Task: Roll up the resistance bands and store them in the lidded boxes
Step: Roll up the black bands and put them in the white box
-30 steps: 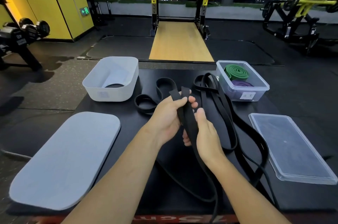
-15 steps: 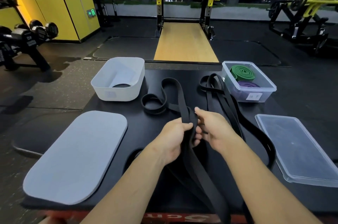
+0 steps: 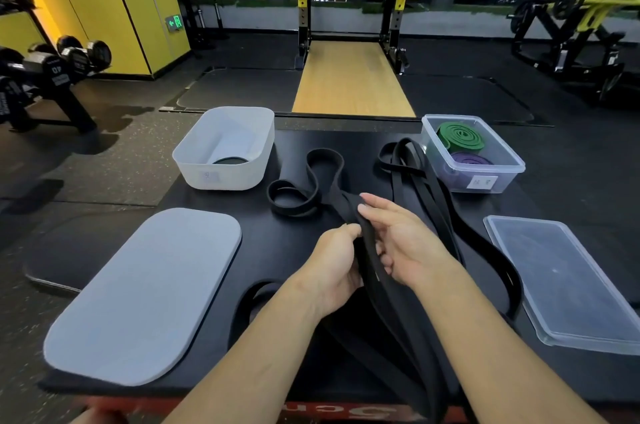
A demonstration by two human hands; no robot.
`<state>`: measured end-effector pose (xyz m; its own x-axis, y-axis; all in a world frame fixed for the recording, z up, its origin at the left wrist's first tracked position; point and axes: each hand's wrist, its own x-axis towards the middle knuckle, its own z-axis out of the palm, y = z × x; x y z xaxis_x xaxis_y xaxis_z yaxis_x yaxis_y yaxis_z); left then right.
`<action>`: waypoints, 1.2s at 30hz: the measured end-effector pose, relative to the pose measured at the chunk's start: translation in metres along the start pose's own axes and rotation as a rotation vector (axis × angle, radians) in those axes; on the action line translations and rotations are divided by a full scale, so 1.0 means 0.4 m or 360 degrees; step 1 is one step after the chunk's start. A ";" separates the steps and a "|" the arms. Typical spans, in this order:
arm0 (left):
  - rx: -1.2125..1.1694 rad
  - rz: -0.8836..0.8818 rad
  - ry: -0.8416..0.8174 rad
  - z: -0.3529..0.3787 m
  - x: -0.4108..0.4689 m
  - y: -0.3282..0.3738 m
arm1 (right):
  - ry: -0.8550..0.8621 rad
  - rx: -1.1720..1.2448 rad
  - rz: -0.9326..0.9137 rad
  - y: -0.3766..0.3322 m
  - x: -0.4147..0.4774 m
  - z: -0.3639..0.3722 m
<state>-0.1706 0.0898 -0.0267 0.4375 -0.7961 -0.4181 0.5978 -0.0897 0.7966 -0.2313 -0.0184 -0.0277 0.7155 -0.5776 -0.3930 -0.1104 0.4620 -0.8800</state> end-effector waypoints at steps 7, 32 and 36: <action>-0.0007 0.0071 -0.0128 0.010 -0.001 -0.005 | 0.0132 -0.0068 -0.0208 0.004 0.001 0.029; -0.0148 0.0106 0.0337 -0.079 0.115 0.122 | 0.0177 -0.0446 -0.0500 0.038 -0.121 0.022; 0.0630 0.0290 0.0388 -0.043 0.142 0.172 | 0.0323 -0.0471 -0.0745 0.057 -0.126 0.018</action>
<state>-0.0930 0.0489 -0.0032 0.6836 -0.6612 -0.3090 0.2171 -0.2200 0.9510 -0.2650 0.0263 -0.0261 0.5912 -0.8056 0.0380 -0.0233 -0.0642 -0.9977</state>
